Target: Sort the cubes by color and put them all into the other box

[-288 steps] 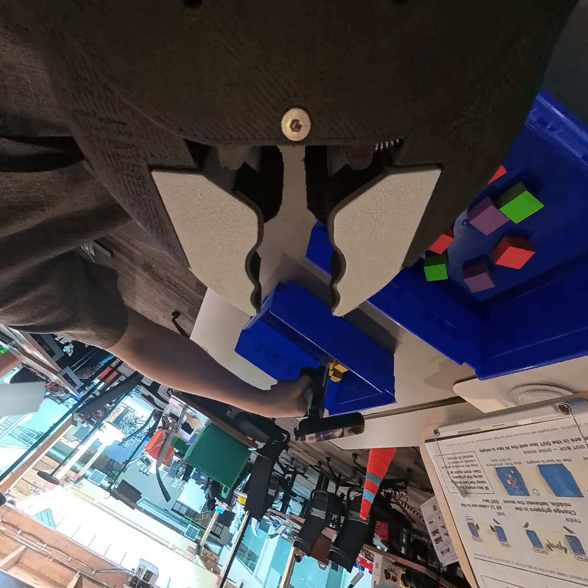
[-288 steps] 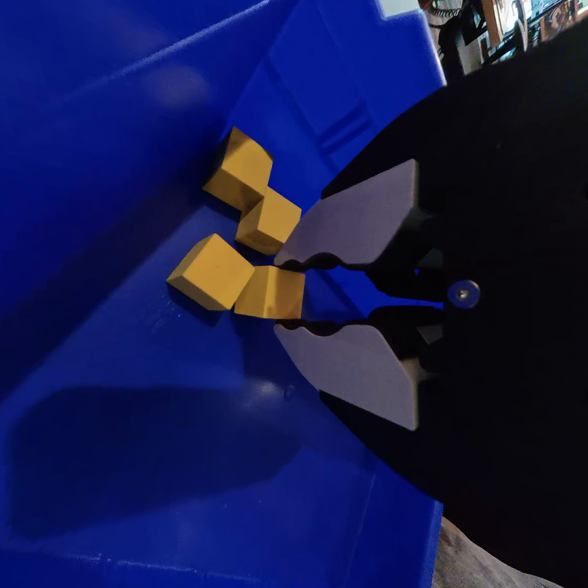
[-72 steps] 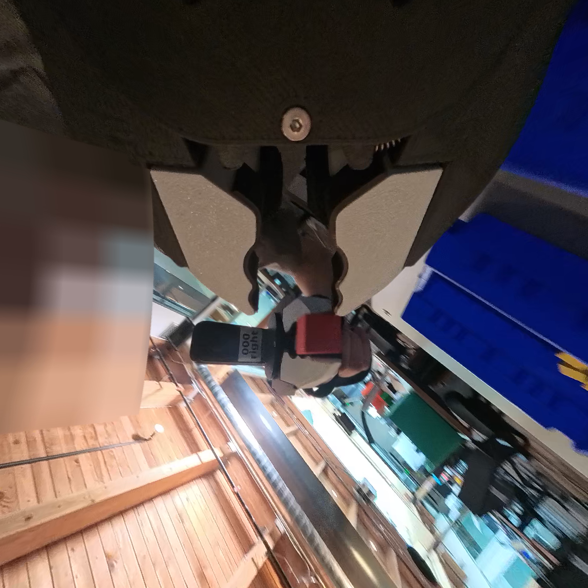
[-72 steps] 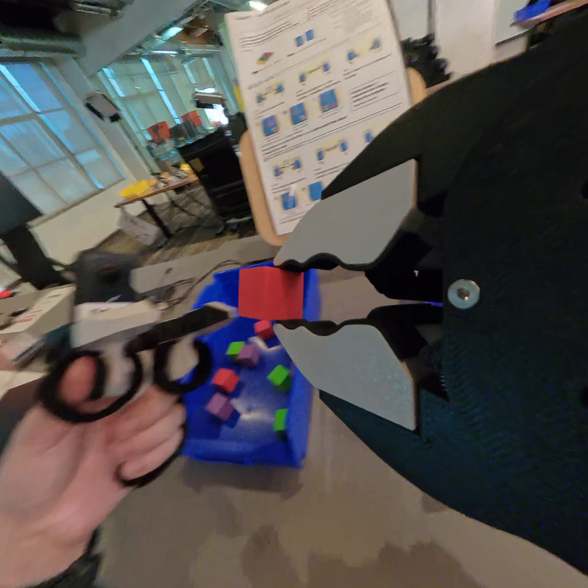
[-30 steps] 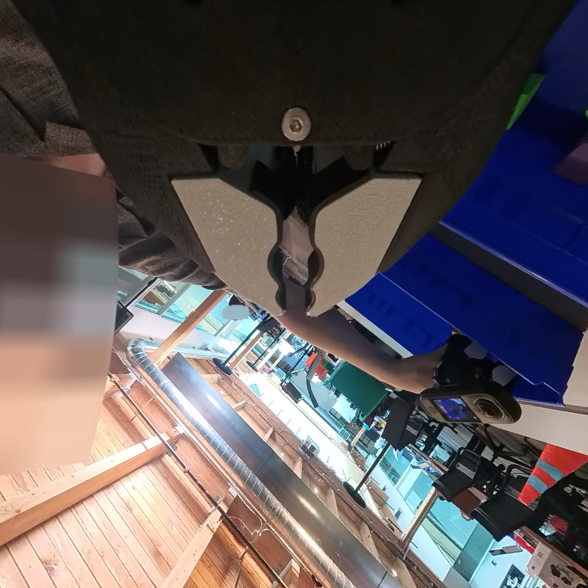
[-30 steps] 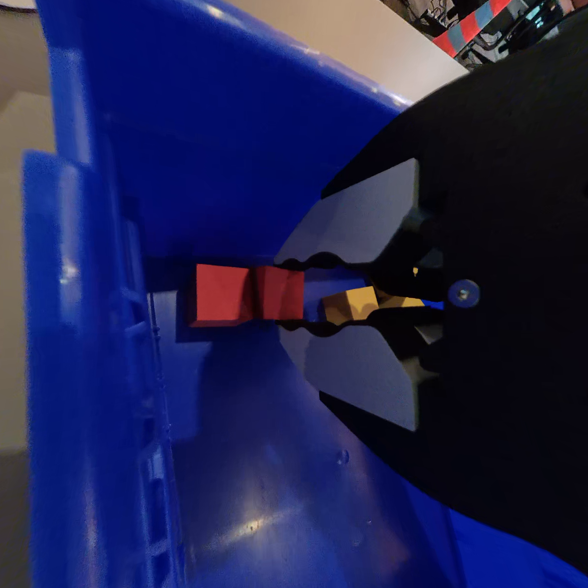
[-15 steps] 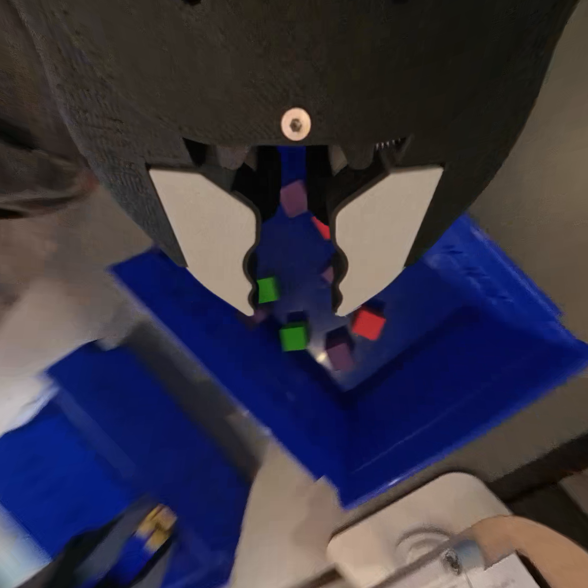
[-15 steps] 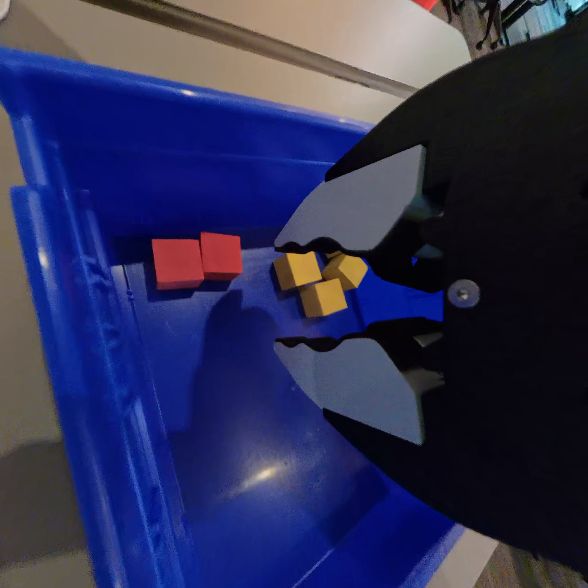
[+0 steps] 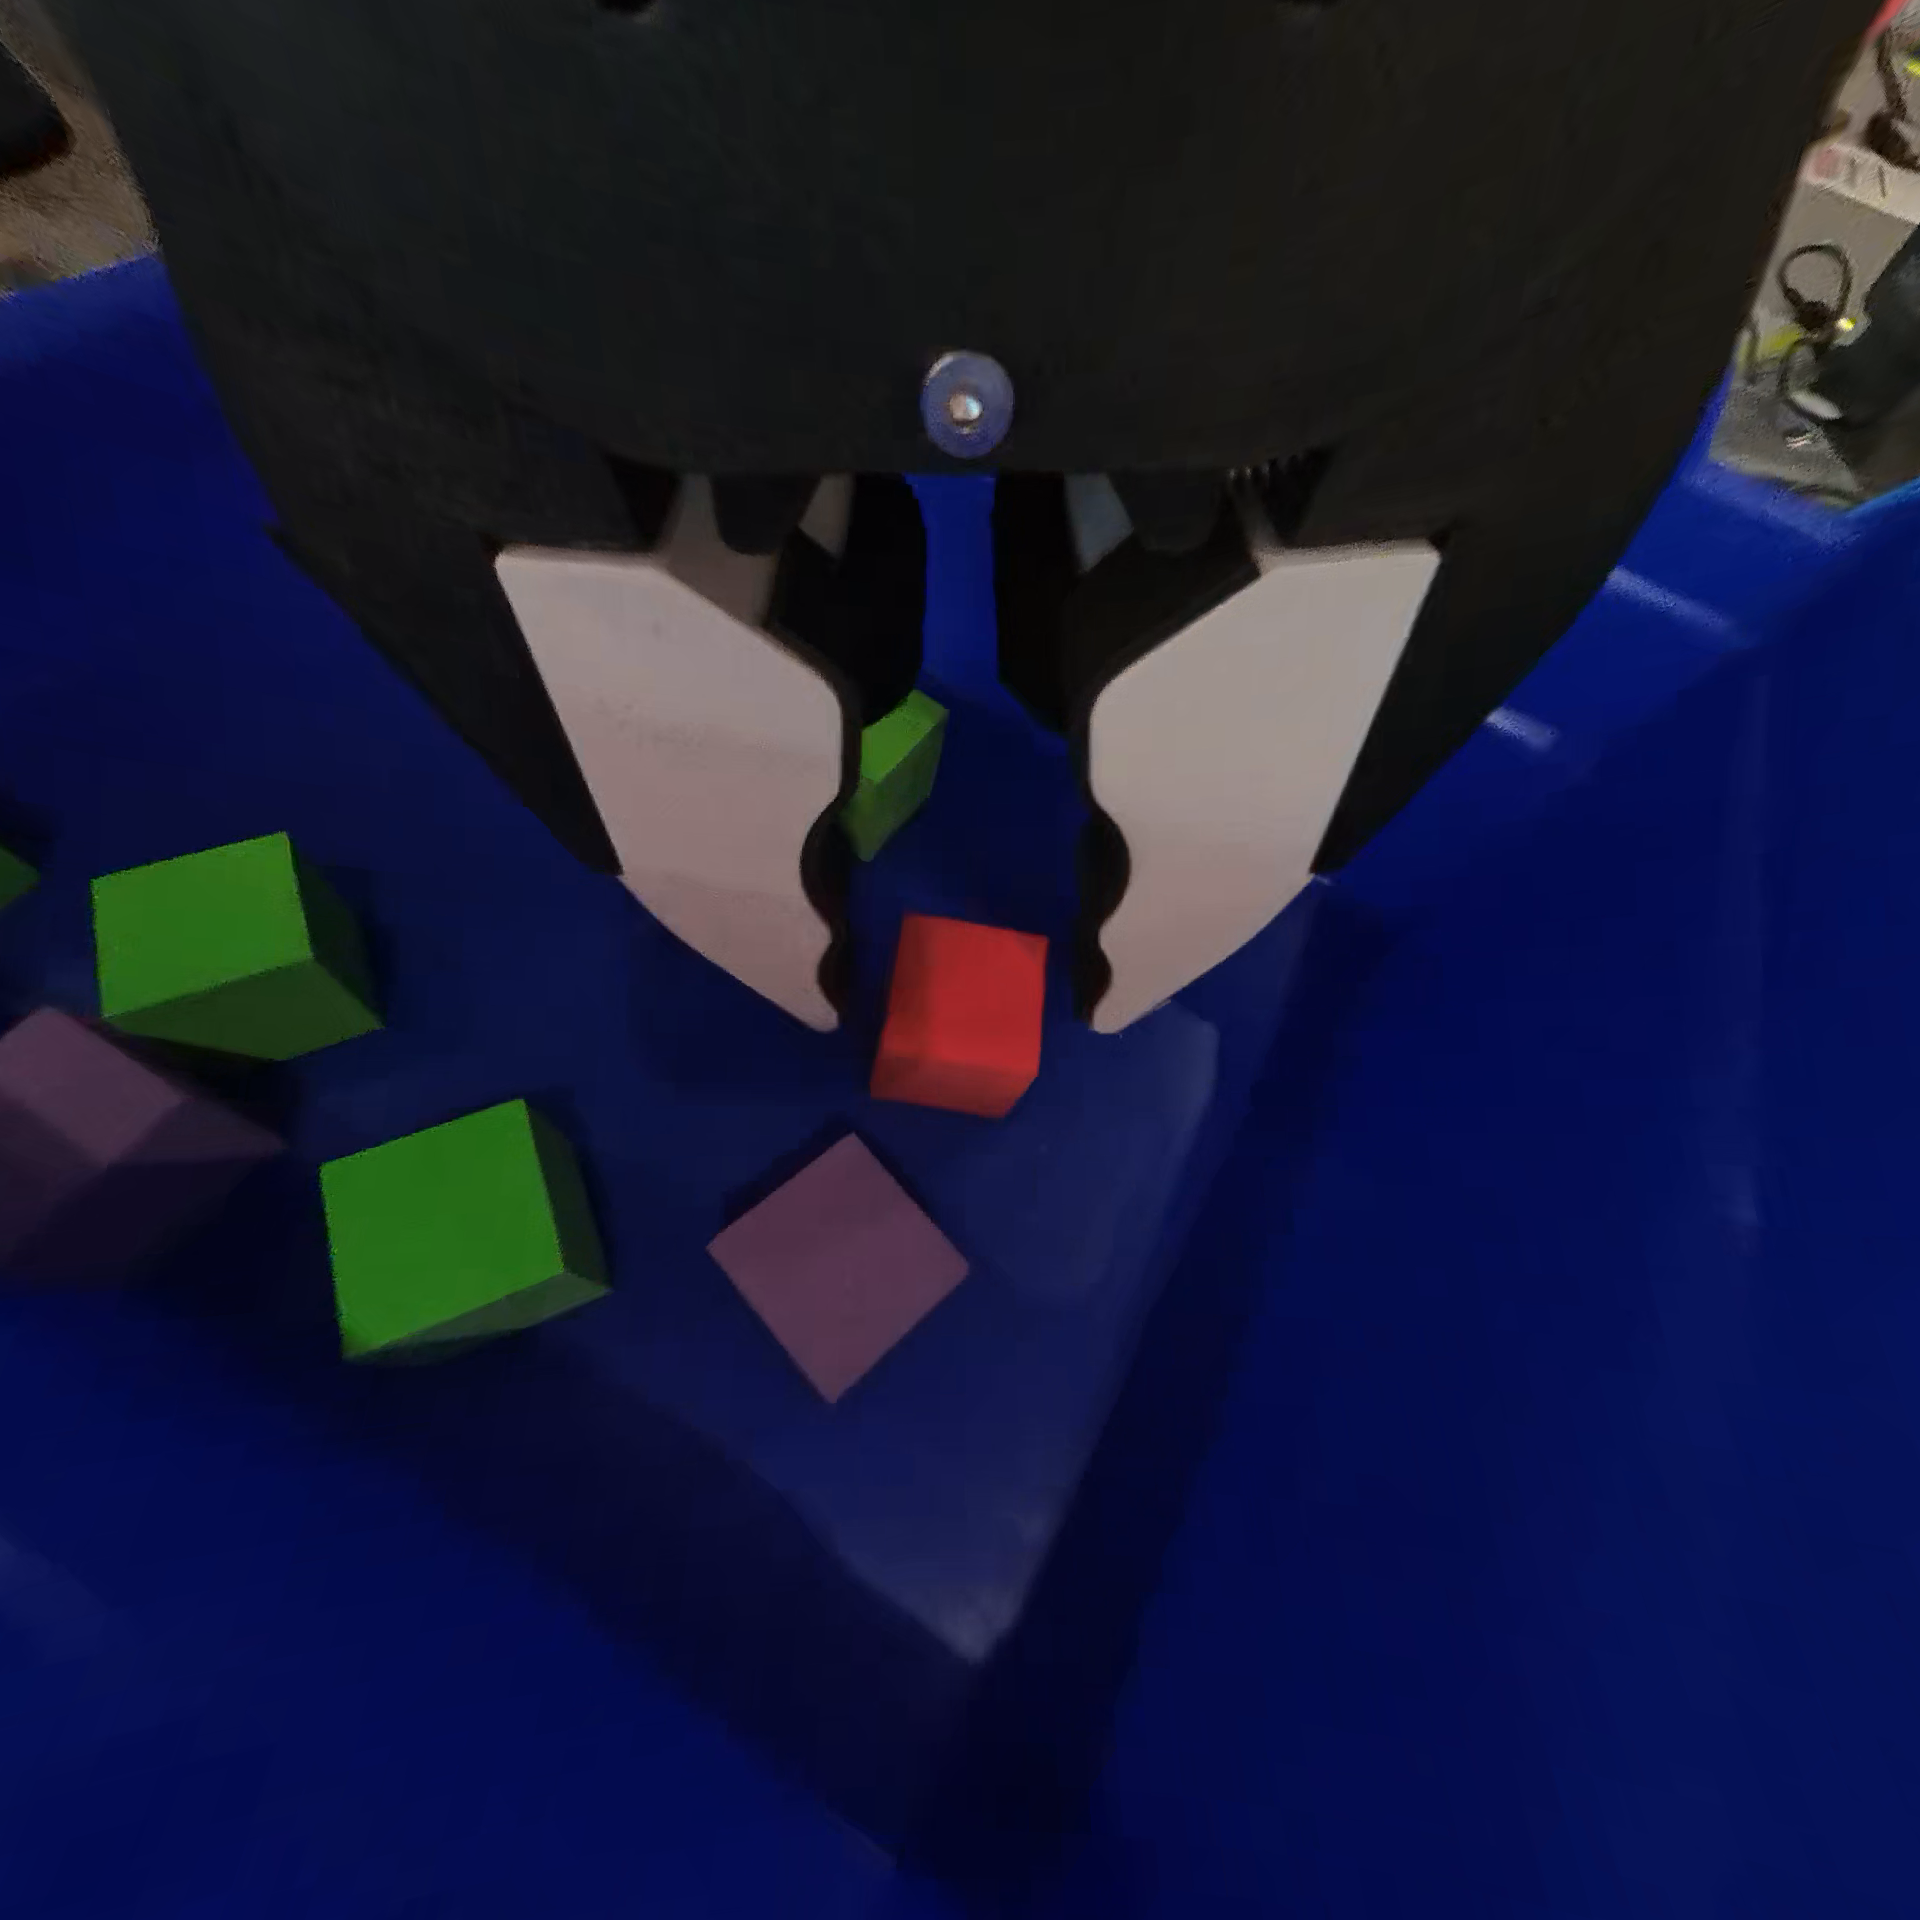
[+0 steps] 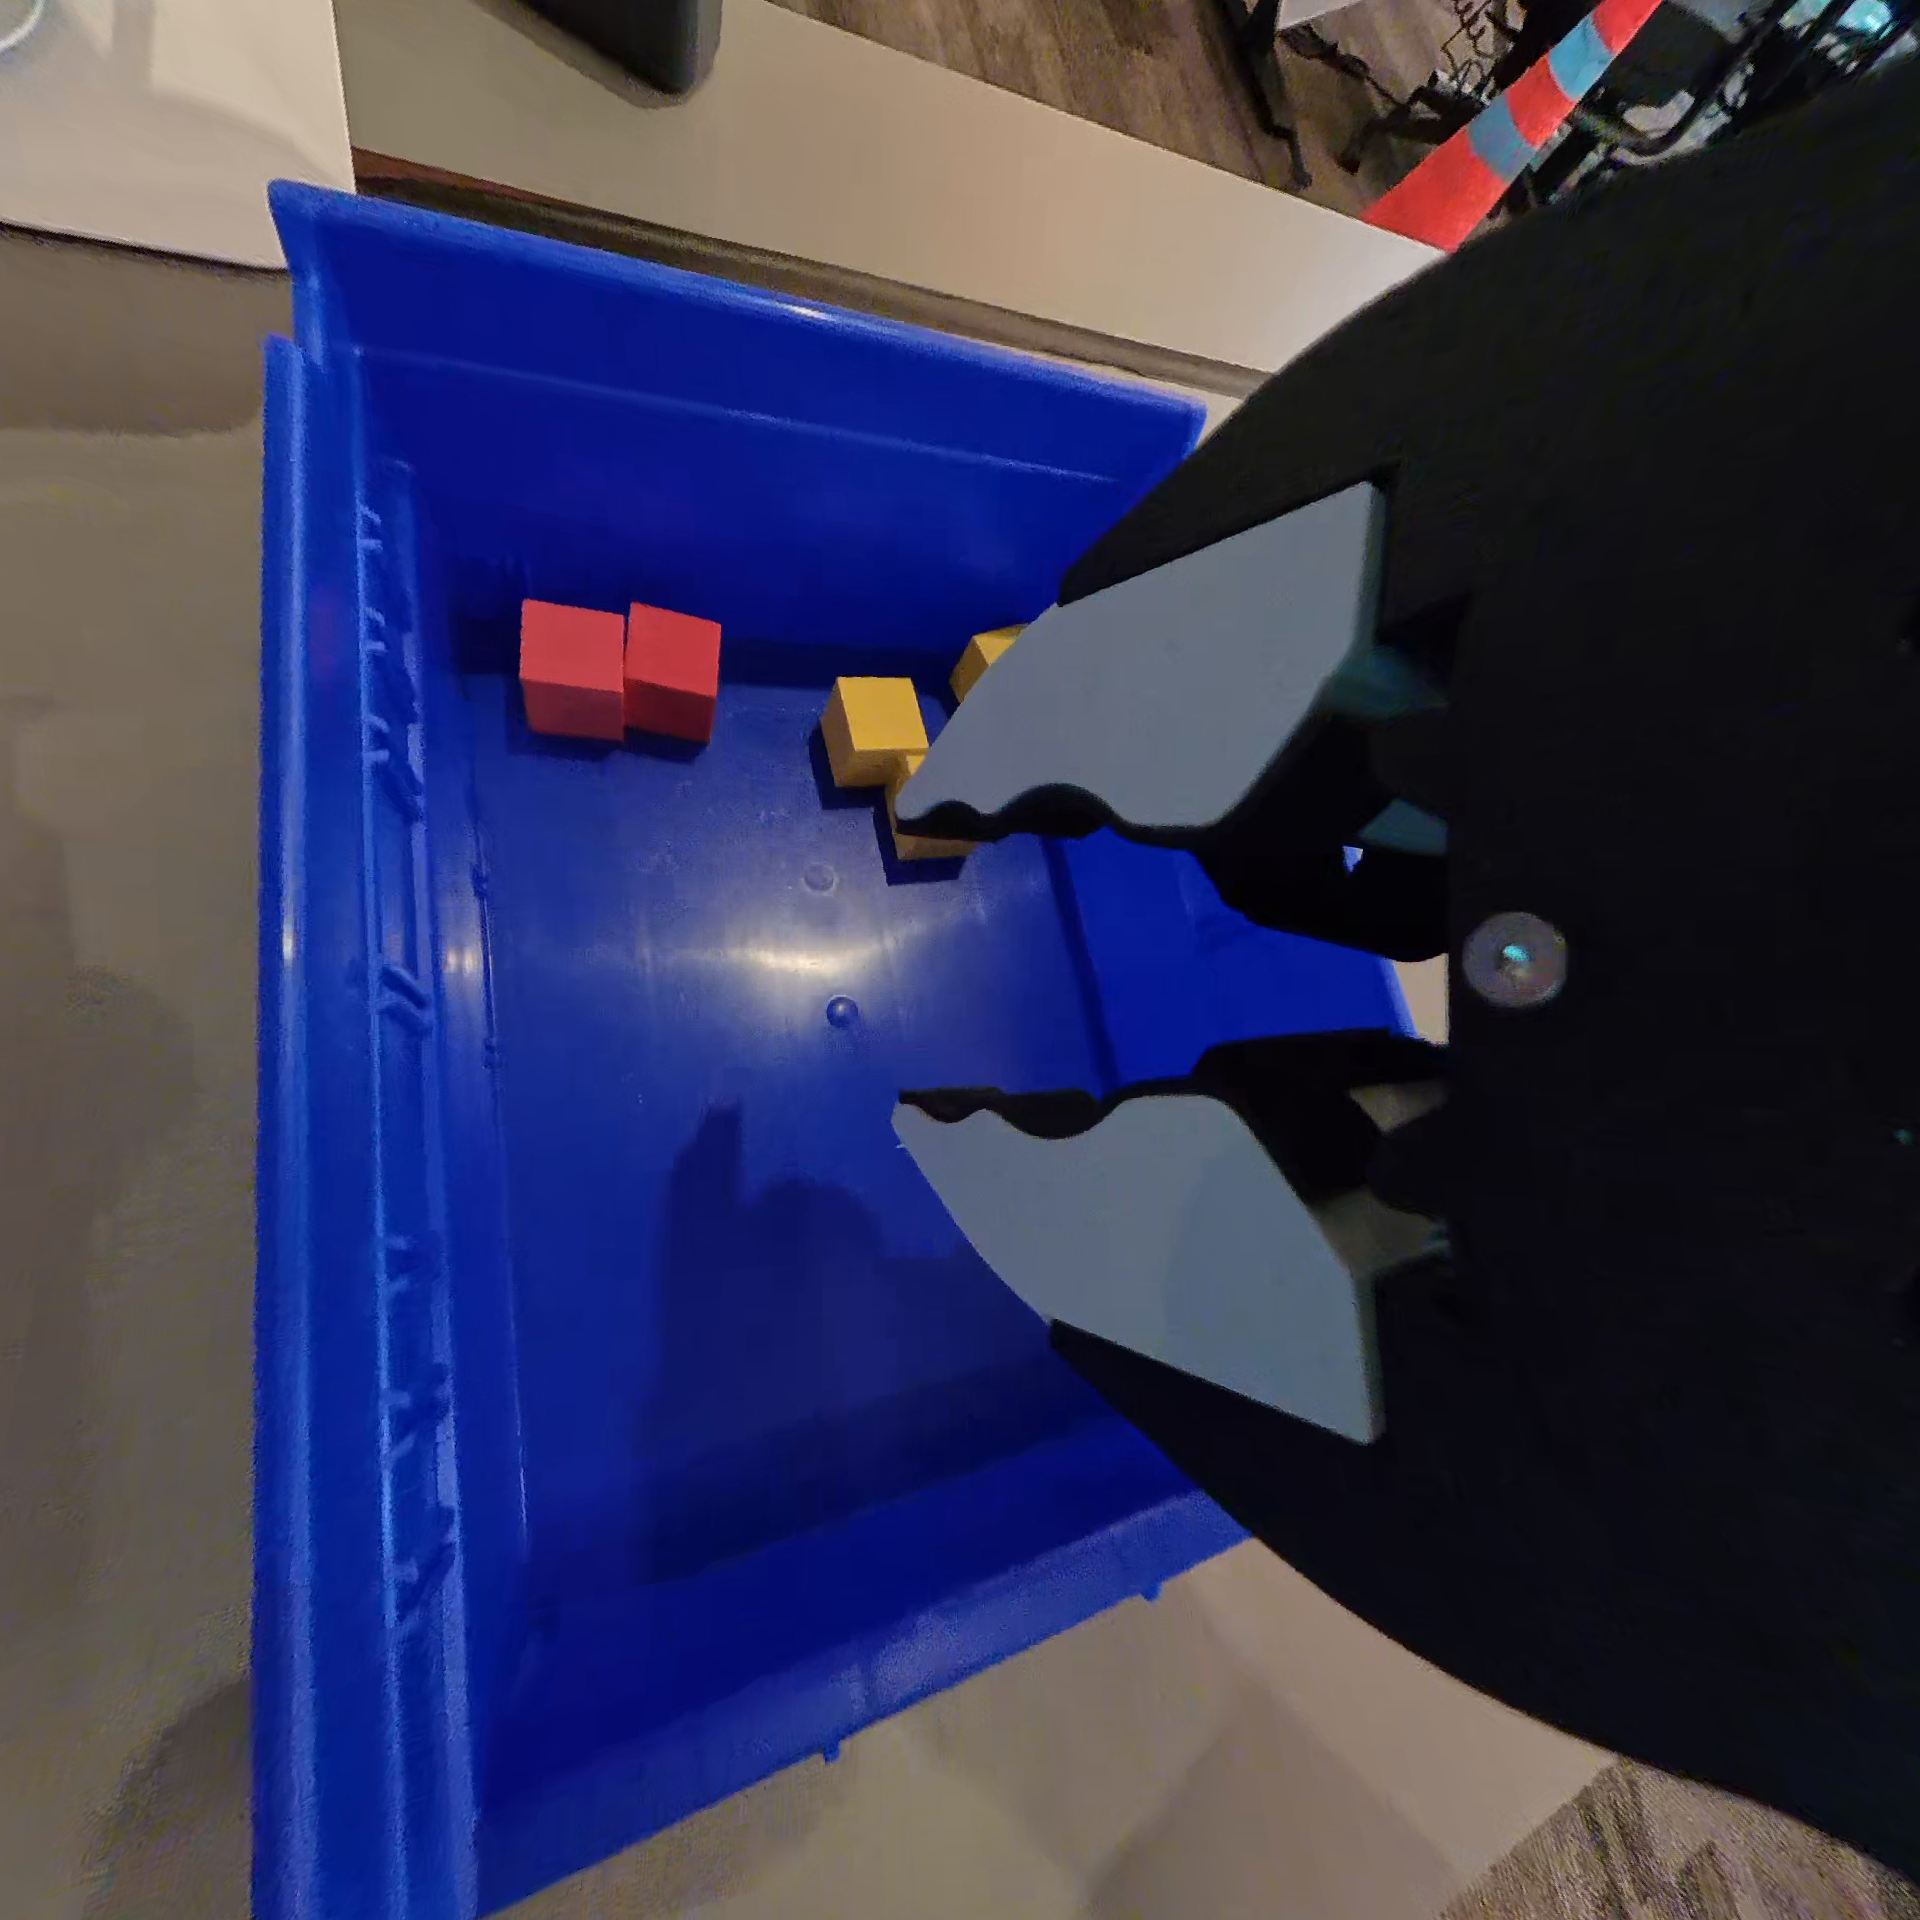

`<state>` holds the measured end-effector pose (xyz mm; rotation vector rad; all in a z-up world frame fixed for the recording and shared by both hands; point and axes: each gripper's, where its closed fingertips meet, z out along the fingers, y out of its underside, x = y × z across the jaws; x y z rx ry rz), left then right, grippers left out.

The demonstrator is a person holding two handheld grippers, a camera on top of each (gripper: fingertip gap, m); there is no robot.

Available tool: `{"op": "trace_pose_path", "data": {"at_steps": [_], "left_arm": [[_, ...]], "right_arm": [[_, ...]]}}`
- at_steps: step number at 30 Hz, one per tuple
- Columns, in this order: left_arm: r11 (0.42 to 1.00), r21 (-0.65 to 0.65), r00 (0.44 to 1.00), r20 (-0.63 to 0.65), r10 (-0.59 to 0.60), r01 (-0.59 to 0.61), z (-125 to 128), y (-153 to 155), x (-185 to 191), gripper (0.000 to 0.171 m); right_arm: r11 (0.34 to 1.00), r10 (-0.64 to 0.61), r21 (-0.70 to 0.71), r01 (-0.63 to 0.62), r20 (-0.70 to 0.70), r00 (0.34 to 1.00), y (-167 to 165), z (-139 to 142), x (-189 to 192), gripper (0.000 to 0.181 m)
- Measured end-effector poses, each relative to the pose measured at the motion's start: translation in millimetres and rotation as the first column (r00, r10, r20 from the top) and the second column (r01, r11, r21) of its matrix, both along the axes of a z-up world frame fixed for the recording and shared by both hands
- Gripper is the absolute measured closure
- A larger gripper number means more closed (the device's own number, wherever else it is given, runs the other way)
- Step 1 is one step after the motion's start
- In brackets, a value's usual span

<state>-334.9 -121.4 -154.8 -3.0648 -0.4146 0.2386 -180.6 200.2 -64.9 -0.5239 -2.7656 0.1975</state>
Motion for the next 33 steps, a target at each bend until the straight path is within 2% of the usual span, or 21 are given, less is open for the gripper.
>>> {"op": "trace_pose_path", "data": {"at_steps": [2, 4, 6, 7, 9, 11, 12, 14, 18, 20, 22, 27, 29, 33], "left_arm": [[0.999, -0.024, 0.999, 0.028, 0.033, -0.032, -5, -4, 1, 0.140], [0.995, 0.010, 0.993, 0.056, 0.102, -0.102, 0, -2, 1, 0.142], [0.964, 0.197, 0.974, 0.171, 0.147, -0.180, 16, 19, 12, 0.142], [0.917, 0.328, 0.957, 0.250, 0.147, -0.226, 32, 33, 19, 0.142], [0.765, 0.560, 0.907, 0.414, 0.075, -0.319, 76, 57, 36, 0.142], [0.582, 0.709, 0.829, 0.550, -0.102, -0.399, 125, 73, 62, 0.142], [0.519, 0.738, 0.787, 0.589, -0.185, -0.431, 144, 77, 75, 0.142], [0.444, 0.757, 0.714, 0.630, -0.304, -0.479, 170, 82, 98, 0.143], [0.325, 0.759, 0.578, 0.644, -0.502, -0.564, 210, 94, 137, 0.143], [0.302, 0.754, 0.528, 0.635, -0.564, -0.584, 222, 99, 153, 0.140], [0.295, 0.748, 0.493, 0.628, -0.602, -0.594, 228, 104, 166, 0.139], [0.274, 0.759, 0.462, 0.597, -0.656, -0.591, 241, 113, 188, 0.139], [0.269, 0.761, 0.450, 0.587, -0.673, -0.591, 245, 114, 194, 0.133], [0.236, 0.750, 0.435, 0.576, -0.691, -0.618, 249, 112, 197, 0.119]], "right_arm": [[1.000, 0.011, 0.000, -0.011, -0.012, 1.000, -2, 2, 3, 0.136], [1.000, 0.026, 0.007, -0.026, -0.024, 0.999, -5, 3, 5, 0.138], [0.998, 0.058, 0.006, -0.057, -0.064, 0.996, -14, 5, 4, 0.138], [0.997, 0.081, -0.010, -0.082, -0.097, 0.992, -22, 8, 2, 0.139], [0.988, 0.128, -0.066, -0.143, -0.196, 0.972, -41, 20, -4, 0.139], [0.964, 0.166, -0.151, -0.217, -0.294, 0.941, -67, 34, -8, 0.140], [0.951, 0.180, -0.181, -0.251, -0.337, 0.924, -79, 42, -9, 0.140], [0.921, 0.194, -0.227, -0.316, -0.435, 0.879, -105, 61, -12, 0.137], [0.791, 0.168, -0.391, -0.471, -0.602, 0.781, -169, 111, -1, 0.138], [0.758, 0.142, -0.407, -0.510, -0.660, 0.738, -190, 127, 3, 0.137], [0.762, 0.124, -0.387, -0.520, -0.701, 0.703, -201, 137, 3, 0.137], [0.741, 0.127, -0.402, -0.539, -0.703, 0.699, -222, 146, 10, 0.138], [0.745, 0.140, -0.389, -0.542, -0.703, 0.697, -225, 147, 13, 0.153], [0.764, 0.150, -0.363, -0.534, -0.705, 0.693, -222, 150, 18, 0.153]]}}
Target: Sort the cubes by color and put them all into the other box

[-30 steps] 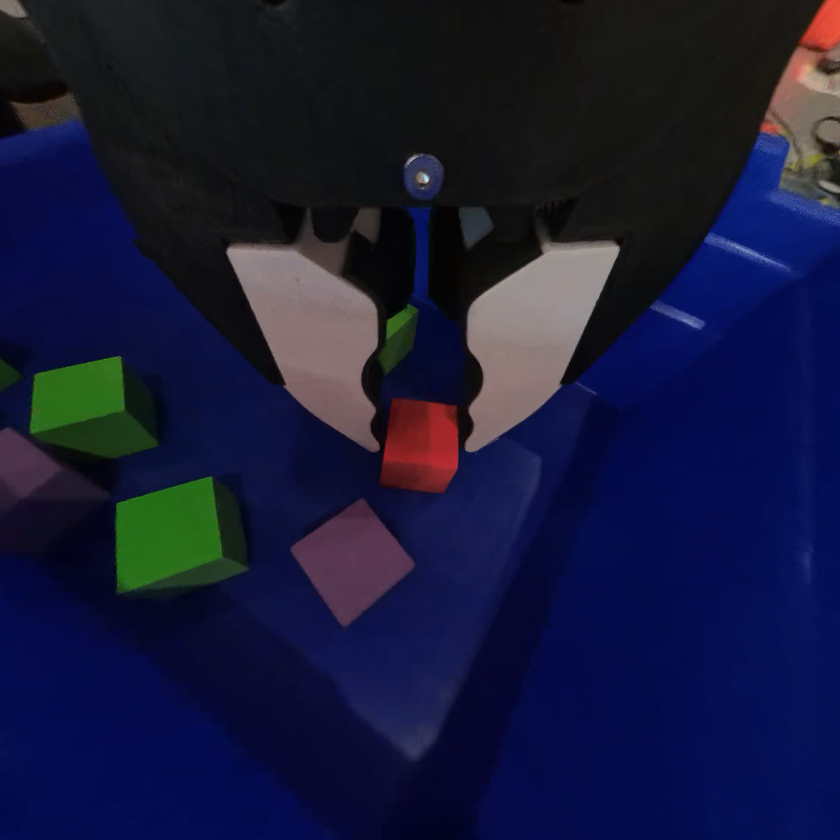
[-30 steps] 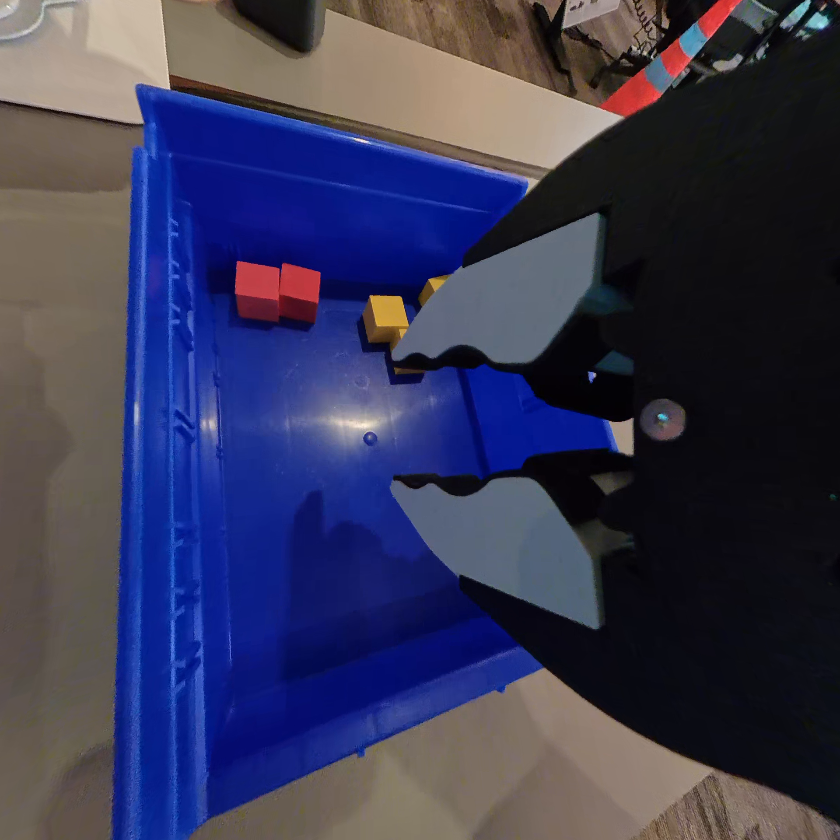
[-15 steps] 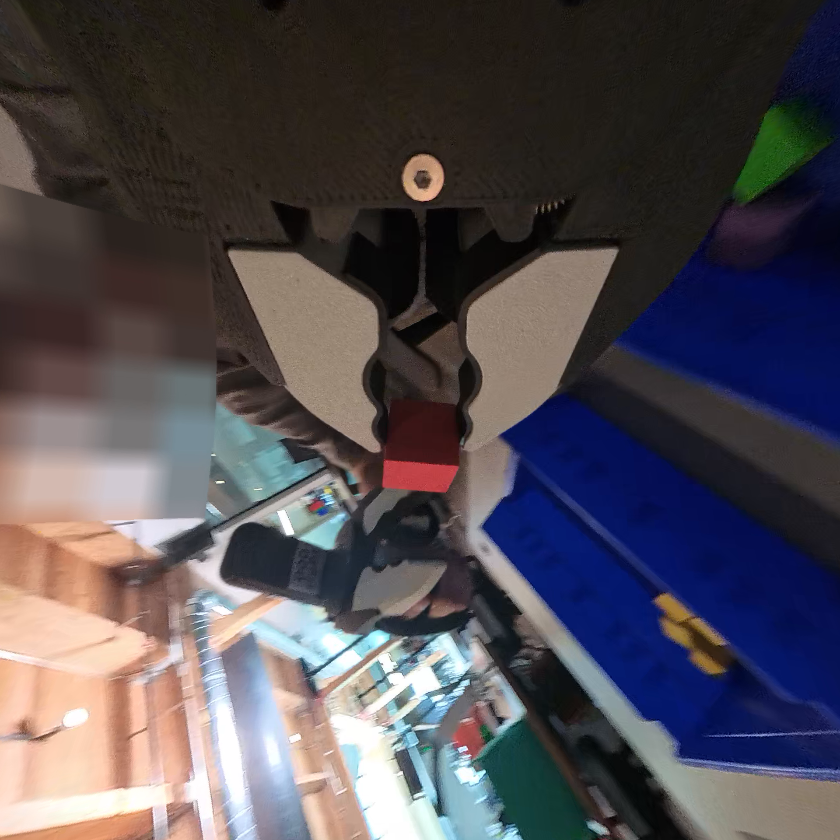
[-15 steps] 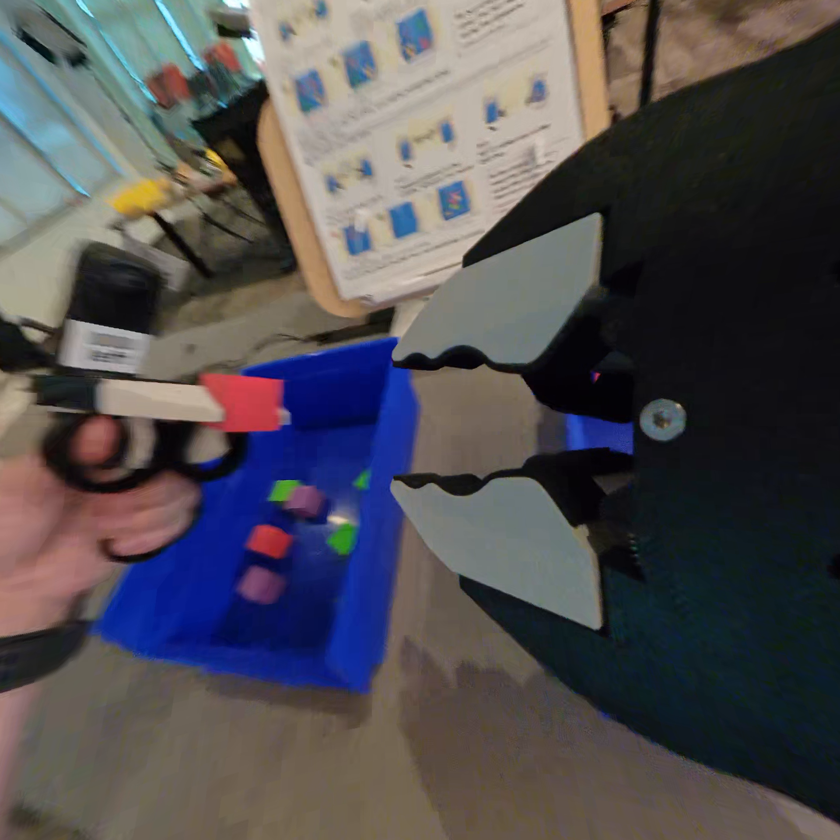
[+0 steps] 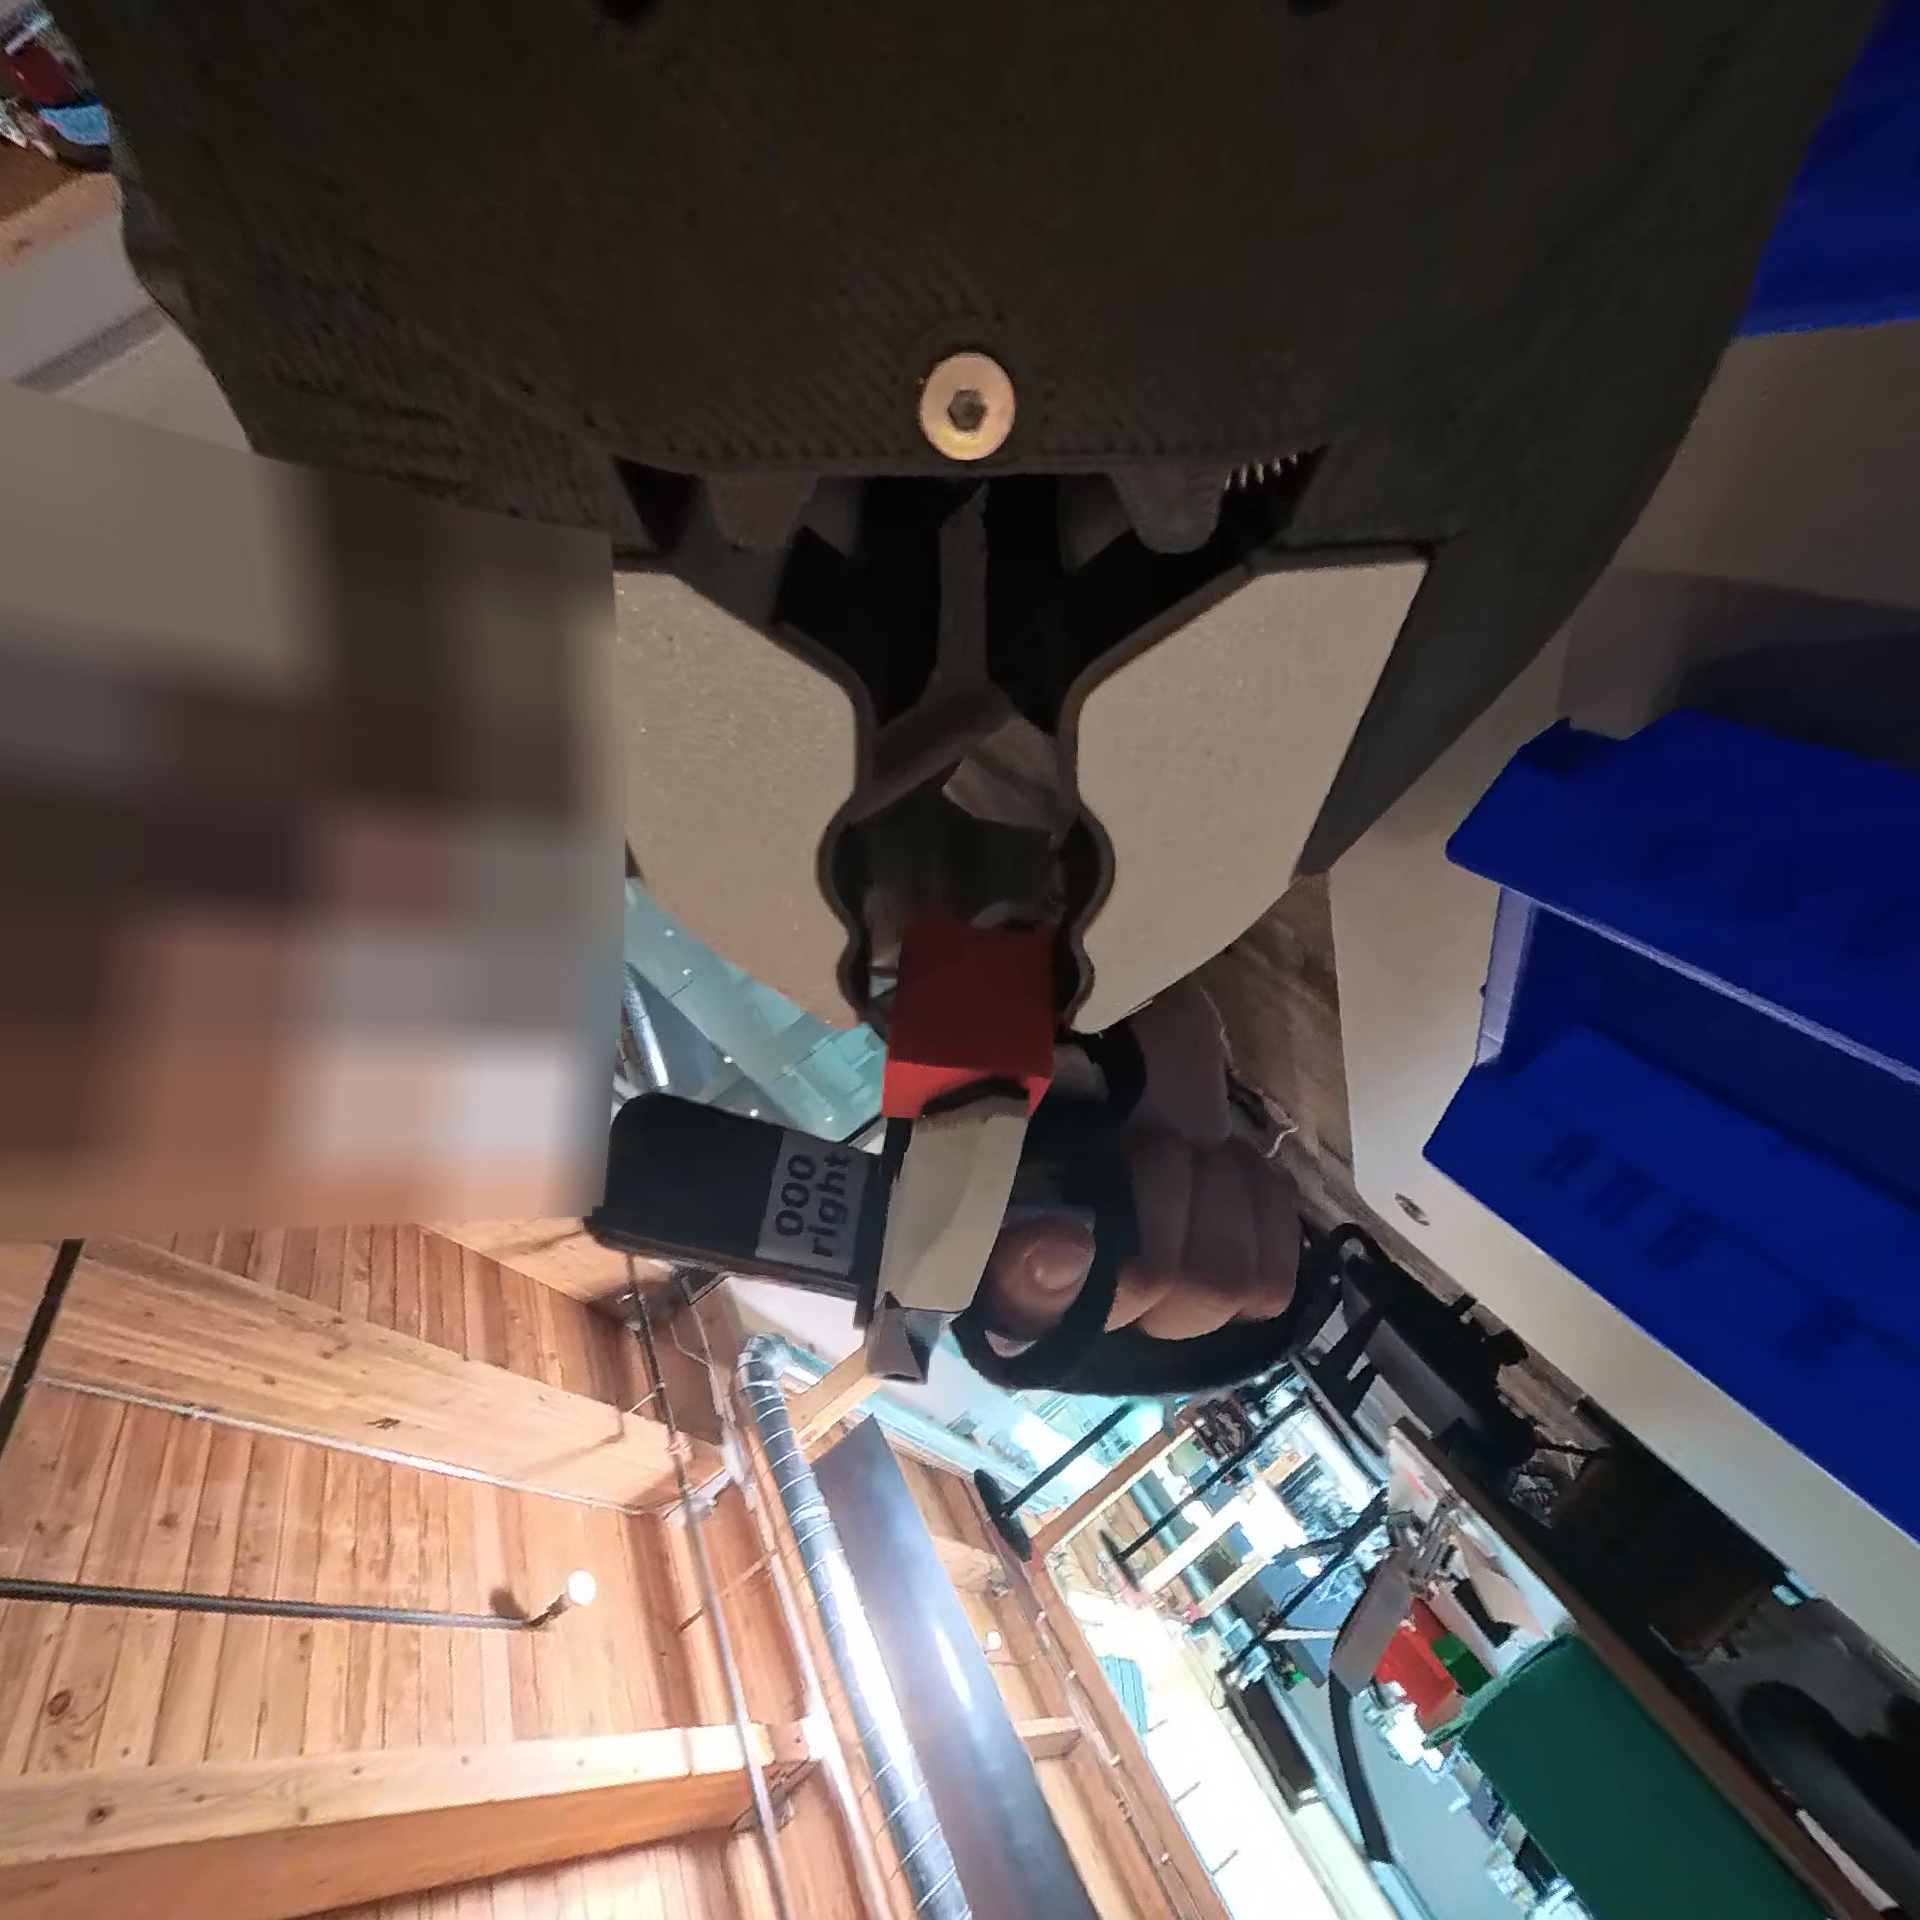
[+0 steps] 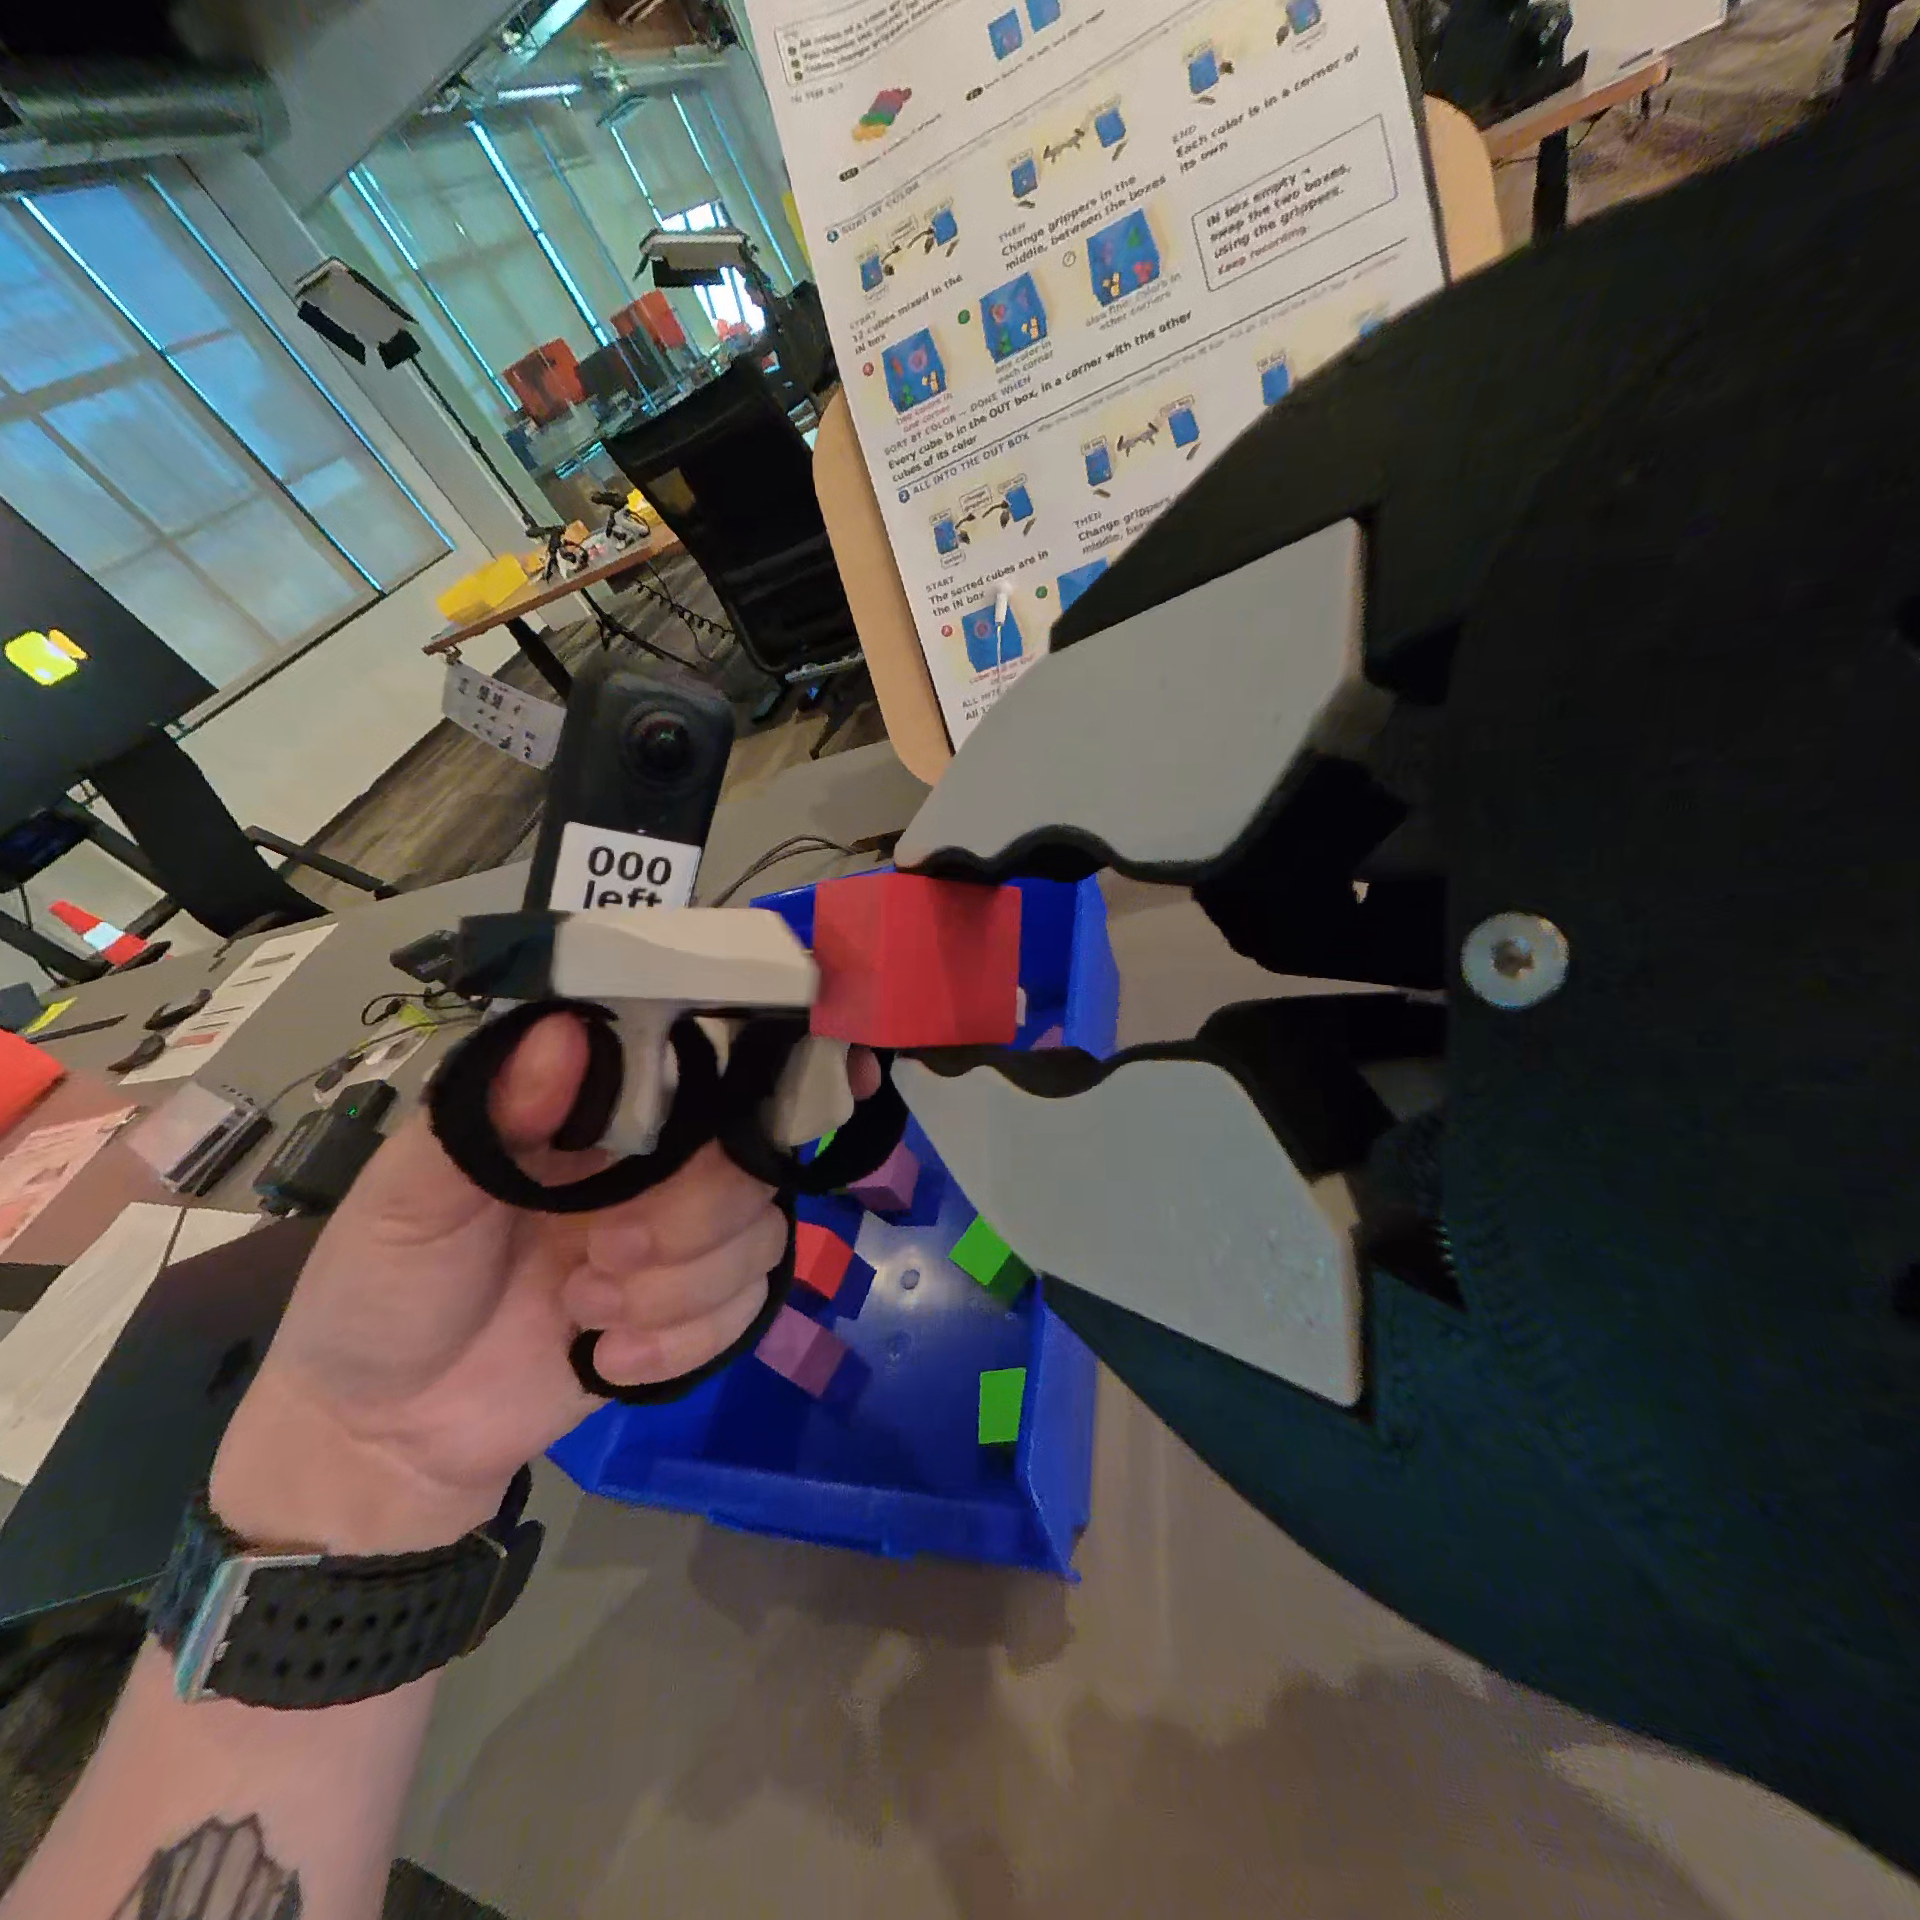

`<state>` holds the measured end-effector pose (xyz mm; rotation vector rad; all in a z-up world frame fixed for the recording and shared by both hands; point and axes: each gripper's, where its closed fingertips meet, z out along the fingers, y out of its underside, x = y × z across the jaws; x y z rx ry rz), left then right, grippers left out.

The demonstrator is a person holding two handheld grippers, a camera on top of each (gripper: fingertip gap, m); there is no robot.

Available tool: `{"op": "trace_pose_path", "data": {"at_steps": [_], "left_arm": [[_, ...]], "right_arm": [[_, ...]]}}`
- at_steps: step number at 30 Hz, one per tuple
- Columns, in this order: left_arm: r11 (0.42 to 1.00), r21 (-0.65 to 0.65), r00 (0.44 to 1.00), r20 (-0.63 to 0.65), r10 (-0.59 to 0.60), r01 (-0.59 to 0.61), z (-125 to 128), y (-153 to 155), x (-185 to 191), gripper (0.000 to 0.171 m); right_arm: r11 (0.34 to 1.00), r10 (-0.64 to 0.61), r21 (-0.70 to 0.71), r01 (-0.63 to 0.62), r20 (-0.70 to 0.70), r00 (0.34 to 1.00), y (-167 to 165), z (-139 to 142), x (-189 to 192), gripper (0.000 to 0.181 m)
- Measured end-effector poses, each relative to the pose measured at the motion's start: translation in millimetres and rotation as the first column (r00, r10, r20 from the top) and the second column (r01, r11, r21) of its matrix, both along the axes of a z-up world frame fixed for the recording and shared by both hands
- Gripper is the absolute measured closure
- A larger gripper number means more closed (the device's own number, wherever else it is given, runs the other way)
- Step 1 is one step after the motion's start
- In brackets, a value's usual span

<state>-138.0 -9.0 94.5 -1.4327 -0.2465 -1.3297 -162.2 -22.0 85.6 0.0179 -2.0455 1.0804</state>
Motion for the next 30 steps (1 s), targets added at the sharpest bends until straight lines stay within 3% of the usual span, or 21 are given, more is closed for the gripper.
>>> {"op": "trace_pose_path", "data": {"at_steps": [5, 9, 13, 16, 19, 24, 30], "left_arm": [[0.985, -0.010, 0.983, -0.065, 0.174, -0.175, -6, -8, -20, 0.107], [0.946, -0.068, 0.930, -0.221, 0.295, -0.317, -21, -20, -31, 0.111], [0.866, -0.171, 0.825, -0.434, 0.362, -0.470, -51, -31, -39, 0.118], [0.764, -0.230, 0.717, -0.575, 0.394, -0.603, -73, -43, -52, 0.119], [0.700, -0.272, 0.653, -0.669, 0.356, -0.660, -90, -57, -58, 0.118], [0.677, -0.301, 0.650, -0.677, 0.344, -0.672, -96, -74, -61, 0.119], [0.665, -0.301, 0.645, -0.676, 0.357, -0.684, -96, -83, -65, 0.119]], "right_arm": [[0.993, -0.065, 0.097, 0.061, 0.039, 0.997, 33, -9, -1, 0.153], [0.941, -0.248, 0.295, 0.164, 0.272, 0.930, 104, -50, -21, 0.153], [0.844, -0.425, 0.507, 0.173, 0.438, 0.792, 172, -108, -39, 0.152], [0.781, -0.497, 0.608, 0.143, 0.465, 0.733, 204, -144, -58, 0.152], [0.799, -0.484, 0.594, 0.088, 0.549, 0.682, 206, -176, -74, 0.152], [0.813, -0.480, 0.581, 0.044, 0.626, 0.615, 204, -216, -94, 0.152], [0.824, -0.494, 0.564, 0.045, 0.678, 0.544, 207, -237, -101, 0.152]]}}
